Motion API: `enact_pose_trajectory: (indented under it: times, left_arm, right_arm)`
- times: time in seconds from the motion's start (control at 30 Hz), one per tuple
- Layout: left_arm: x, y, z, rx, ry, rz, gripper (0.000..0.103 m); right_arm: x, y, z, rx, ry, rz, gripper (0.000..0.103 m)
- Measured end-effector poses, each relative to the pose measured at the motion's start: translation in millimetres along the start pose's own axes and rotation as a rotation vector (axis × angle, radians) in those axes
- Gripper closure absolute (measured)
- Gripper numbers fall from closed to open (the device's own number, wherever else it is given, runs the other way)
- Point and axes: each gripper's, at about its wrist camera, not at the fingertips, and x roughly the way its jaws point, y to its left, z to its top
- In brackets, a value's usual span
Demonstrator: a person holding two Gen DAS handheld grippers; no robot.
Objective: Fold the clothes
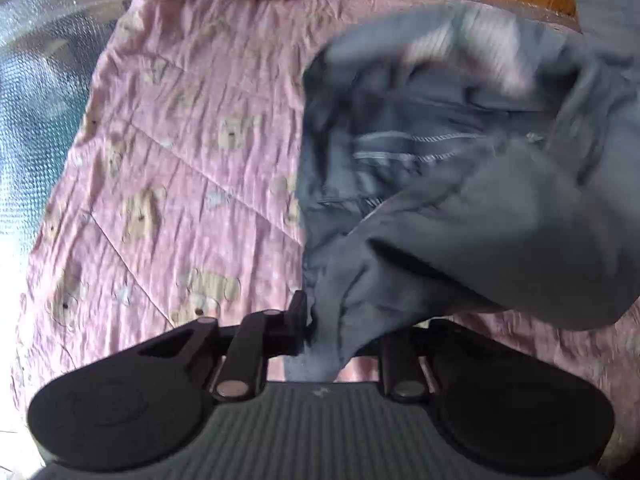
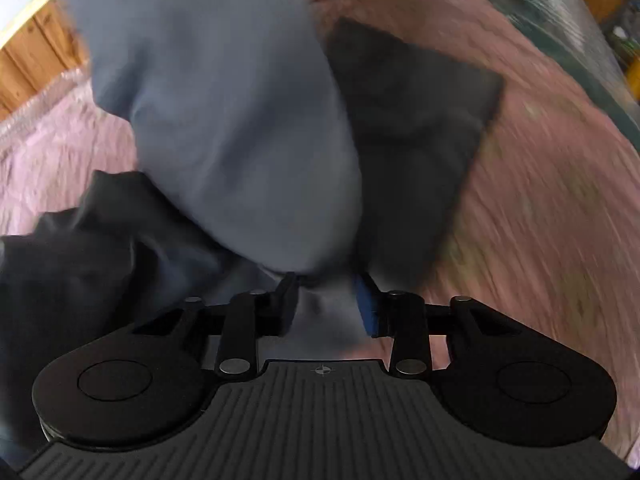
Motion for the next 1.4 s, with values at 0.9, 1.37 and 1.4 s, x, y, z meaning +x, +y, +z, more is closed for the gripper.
enact_pose_trajectory:
  times: [0.9, 1.37, 1.4]
  left_arm:
    - [71, -17, 149, -0.608, 0.033, -0.263, 0.001]
    - [9, 88, 282, -0.689, -0.523, -0.338, 0.093]
    - [22, 99, 295, -0.693, -0.484, -0.307, 0.086]
  right_arm:
    - [120, -25, 186, 0.301, -0.066, 0.218, 0.029]
    - [-35, -25, 320, 0.241, -0.568, 0.336, 0.103]
    - [-28, -25, 328, 0.241, -0.562, 0.294, 0.103]
